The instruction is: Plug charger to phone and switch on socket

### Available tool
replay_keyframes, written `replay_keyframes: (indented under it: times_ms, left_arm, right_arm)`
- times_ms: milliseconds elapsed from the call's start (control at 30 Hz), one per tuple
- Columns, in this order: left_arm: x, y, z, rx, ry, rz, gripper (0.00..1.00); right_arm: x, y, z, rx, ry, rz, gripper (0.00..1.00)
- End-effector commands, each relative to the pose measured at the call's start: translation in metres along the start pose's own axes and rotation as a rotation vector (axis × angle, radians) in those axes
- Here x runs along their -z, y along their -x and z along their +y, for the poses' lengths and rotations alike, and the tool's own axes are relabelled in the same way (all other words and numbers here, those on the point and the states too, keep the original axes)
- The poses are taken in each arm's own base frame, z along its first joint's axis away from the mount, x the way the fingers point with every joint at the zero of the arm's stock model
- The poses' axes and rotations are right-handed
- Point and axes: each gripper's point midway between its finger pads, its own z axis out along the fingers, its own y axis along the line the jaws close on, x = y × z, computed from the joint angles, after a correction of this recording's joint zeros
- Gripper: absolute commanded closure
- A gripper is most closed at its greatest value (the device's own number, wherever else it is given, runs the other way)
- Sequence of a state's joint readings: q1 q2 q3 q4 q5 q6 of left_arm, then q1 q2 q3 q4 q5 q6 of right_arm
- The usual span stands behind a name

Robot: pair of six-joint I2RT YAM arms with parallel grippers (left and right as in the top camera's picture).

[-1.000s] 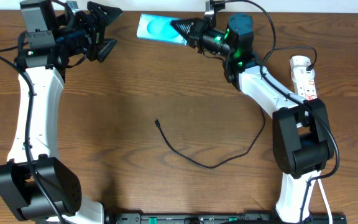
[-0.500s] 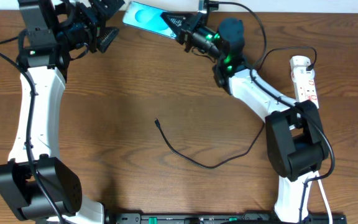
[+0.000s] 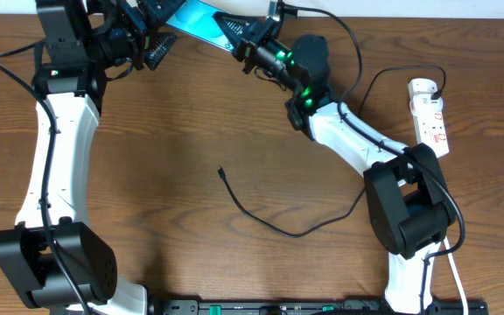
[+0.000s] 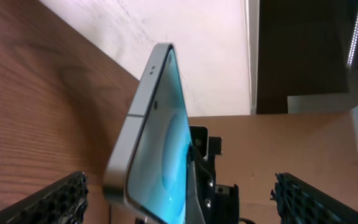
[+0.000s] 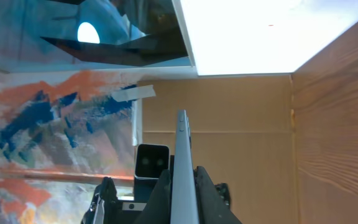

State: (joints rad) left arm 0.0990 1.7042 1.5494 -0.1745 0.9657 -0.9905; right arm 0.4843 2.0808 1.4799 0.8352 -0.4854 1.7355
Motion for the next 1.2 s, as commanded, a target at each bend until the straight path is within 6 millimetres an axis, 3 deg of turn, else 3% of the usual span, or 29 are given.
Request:
replay_keyframes:
  times_ms: [0,267,500,767,1000,1167]
  left_arm:
    - [-0.007,-0.003,-0.002,-0.017,0.001,0.002,0.05]
    - [-0.013,-0.002,-0.002,-0.027,0.018,-0.027,0.05]
    - [-0.012,0.009,0.004,-0.004,0.05,-0.088,0.05]
    - [-0.009,0.03,0.008,0.078,0.081,-0.213,0.26]
    - [-0.018,0.027,-0.013,0.034,0.019,-0.218,0.3]
    - [-0.027,0.017,-0.017,0.025,0.014,-0.198,0.32]
  right_arm:
    - [-0.009,-0.009,0.023,-0.005,0.079,-0.05,0.99]
    - [-0.018,-0.025,0.026,-0.014,0.11,-0.082,0.99]
    - [-0.018,-0.023,0.027,-0.016,0.114,-0.101,0.99]
    - [-0.017,-0.017,0.027,-0.019,0.116,-0.138,0.99]
    - [-0.018,-0.018,0.026,-0.021,0.113,-0.138,0.99]
    - [-0.018,-0.021,0.025,-0.021,0.111,-0.122,0.99]
